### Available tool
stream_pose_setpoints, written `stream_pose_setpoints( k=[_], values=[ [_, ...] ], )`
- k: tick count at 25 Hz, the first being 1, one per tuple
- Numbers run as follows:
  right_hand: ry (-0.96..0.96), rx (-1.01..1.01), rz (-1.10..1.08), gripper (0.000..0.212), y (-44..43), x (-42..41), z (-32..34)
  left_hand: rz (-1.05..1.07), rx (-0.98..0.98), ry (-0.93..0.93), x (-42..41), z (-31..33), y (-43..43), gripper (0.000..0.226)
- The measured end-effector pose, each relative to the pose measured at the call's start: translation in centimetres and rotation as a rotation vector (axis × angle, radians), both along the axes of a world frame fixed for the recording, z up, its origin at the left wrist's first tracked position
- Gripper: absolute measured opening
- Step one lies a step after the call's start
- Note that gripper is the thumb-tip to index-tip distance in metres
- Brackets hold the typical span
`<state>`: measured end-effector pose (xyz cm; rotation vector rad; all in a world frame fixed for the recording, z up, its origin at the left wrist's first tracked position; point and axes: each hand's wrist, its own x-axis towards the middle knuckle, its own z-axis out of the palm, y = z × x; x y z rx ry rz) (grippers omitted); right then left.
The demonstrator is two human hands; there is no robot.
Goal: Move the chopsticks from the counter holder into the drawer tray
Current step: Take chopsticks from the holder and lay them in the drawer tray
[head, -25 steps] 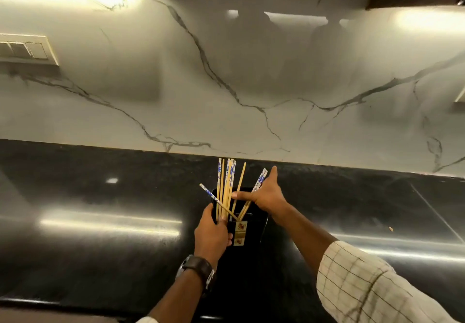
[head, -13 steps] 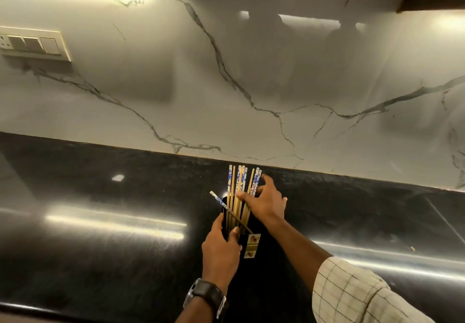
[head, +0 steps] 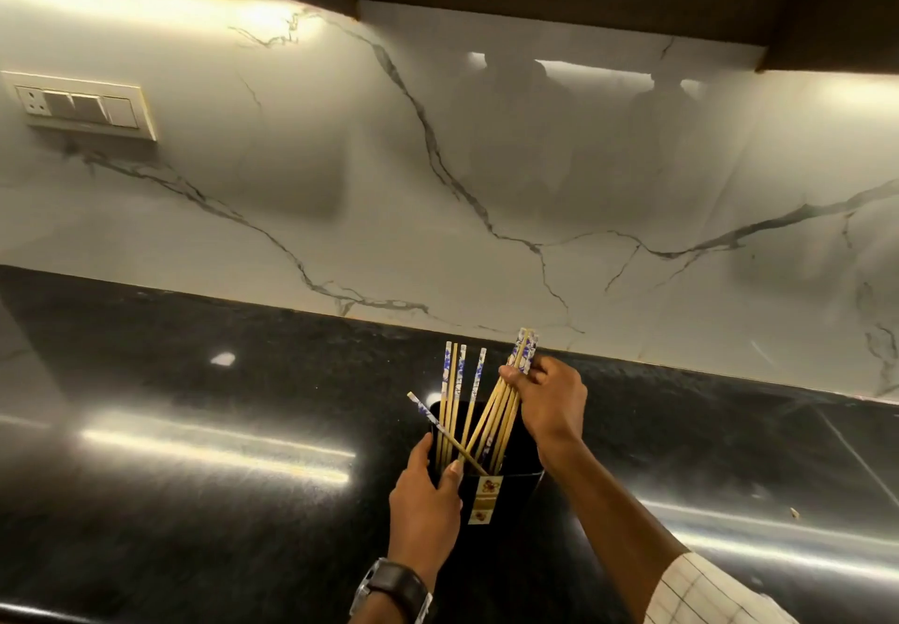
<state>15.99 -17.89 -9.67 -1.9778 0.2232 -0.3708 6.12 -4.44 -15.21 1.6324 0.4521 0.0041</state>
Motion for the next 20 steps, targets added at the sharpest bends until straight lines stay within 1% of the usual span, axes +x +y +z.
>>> stream_pose_setpoints(
  k=[2, 4, 5, 7, 9, 11, 13, 14, 15, 16, 17, 19, 20],
  values=[
    [-0.048, 0.030, 0.019, 0.008, -1.1, -0.7, 0.8, -0.009, -0.028, -0.004, -0.1, 0.0, 0.0, 0.056],
    [-0.029, 0.049, 0.055, 0.007, -1.7, -1.2, 1.2, -0.007, -0.037, -0.011, -0.3, -0.1, -0.1, 0.052],
    [-0.008, 0.054, 0.065, 0.009, -2.0, -1.7, 1.2, -0.003, -0.030, -0.008, -0.3, -0.1, -0.1, 0.052],
    [-0.005, 0.074, 0.053, 0.011, -2.7, -2.5, 1.3, 0.002, -0.020, 0.012, -0.4, 0.3, -0.2, 0.056],
    [-0.081, 0.133, -0.012, 0.009, -3.5, -3.4, 1.9, 0.003, -0.048, 0.041, -0.8, 0.8, -0.1, 0.062],
    [-0.198, 0.234, -0.100, 0.008, -4.1, -4.4, 3.5, 0.066, -0.080, 0.077, -1.6, 1.2, -0.2, 0.071],
    [-0.330, 0.406, -0.168, 0.008, -4.8, -5.9, 5.8, 0.185, -0.071, 0.096, -2.9, 1.9, -1.0, 0.073],
    [-0.398, 0.512, -0.176, 0.010, -5.2, -7.0, 6.9, 0.225, -0.046, 0.074, -4.0, 2.6, -1.7, 0.071],
    [-0.449, 0.608, -0.163, 0.012, -5.6, -8.4, 7.9, 0.243, -0.006, 0.017, -5.3, 3.7, -2.5, 0.068],
    [-0.466, 0.685, -0.127, 0.014, -6.1, -9.9, 8.4, 0.247, 0.067, -0.099, -6.6, 4.9, -3.4, 0.066],
    [-0.444, 0.738, -0.066, 0.017, -6.7, -11.4, 8.7, 0.226, 0.184, -0.254, -7.8, 6.0, -4.2, 0.064],
    [-0.294, 0.787, 0.083, 0.025, -7.4, -14.3, 8.1, 0.067, 0.494, -0.544, -9.1, 7.3, -5.3, 0.056],
    [-0.205, 0.799, 0.144, 0.026, -7.6, -15.3, 7.3, -0.076, 0.615, -0.606, -9.1, 8.0, -5.4, 0.050]
  ],
)
